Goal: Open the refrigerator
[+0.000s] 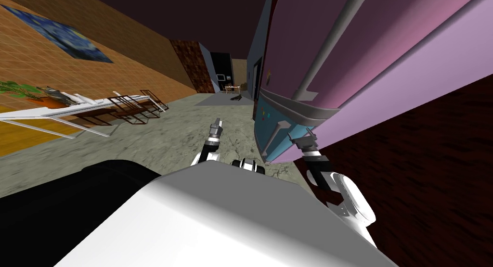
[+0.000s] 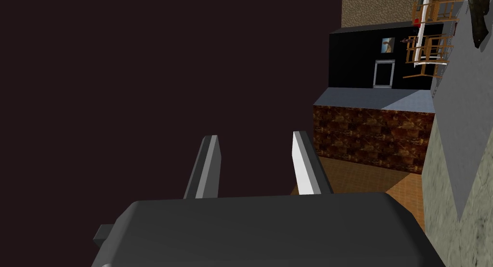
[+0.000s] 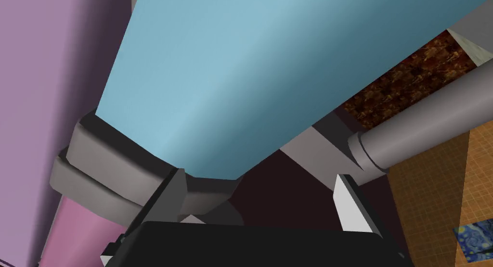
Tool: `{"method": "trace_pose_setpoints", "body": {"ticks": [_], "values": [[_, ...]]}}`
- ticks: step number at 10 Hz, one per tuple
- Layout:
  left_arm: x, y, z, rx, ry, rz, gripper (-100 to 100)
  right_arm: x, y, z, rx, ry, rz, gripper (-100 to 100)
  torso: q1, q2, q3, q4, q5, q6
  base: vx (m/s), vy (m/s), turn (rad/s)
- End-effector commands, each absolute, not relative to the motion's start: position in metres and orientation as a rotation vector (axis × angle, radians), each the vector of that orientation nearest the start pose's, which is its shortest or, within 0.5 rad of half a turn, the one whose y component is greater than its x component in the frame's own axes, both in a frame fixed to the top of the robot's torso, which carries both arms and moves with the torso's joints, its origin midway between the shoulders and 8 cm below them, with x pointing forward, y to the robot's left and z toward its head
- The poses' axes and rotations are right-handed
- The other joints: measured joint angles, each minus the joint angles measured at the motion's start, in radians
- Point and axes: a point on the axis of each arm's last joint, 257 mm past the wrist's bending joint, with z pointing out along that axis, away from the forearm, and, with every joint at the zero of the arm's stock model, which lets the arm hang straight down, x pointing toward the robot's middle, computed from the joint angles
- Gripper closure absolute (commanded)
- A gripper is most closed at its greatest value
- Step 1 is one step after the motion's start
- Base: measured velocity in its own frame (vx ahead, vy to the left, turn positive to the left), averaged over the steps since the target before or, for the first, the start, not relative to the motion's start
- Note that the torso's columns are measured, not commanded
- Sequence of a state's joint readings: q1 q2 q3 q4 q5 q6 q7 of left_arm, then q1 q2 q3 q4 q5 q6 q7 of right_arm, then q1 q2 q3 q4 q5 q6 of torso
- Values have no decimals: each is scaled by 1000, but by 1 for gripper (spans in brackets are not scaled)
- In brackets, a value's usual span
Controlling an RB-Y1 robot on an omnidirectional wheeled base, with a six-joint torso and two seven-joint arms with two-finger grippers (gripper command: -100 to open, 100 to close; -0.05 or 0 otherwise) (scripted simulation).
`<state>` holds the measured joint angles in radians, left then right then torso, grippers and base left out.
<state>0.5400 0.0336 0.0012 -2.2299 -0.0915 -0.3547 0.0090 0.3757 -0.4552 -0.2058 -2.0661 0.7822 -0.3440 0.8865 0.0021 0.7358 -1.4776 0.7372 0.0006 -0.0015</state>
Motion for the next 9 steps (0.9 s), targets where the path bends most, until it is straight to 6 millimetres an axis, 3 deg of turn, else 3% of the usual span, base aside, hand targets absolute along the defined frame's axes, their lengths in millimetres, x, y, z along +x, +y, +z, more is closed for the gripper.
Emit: {"method": "trace_pose_setpoints", "body": {"ticks": [1,9], "values": [[371,282,-43,-767,846,-1172,0,429,-321,-82,-720,1167,-483,-100,-2,0,0,0,0,0,19,77,-25],[371,282,-43,-767,846,-1172,0,447,-368,-100,-1095,1095,-903,-100,2,-18,-12,-5,2,-12,11,100,-19]]}}
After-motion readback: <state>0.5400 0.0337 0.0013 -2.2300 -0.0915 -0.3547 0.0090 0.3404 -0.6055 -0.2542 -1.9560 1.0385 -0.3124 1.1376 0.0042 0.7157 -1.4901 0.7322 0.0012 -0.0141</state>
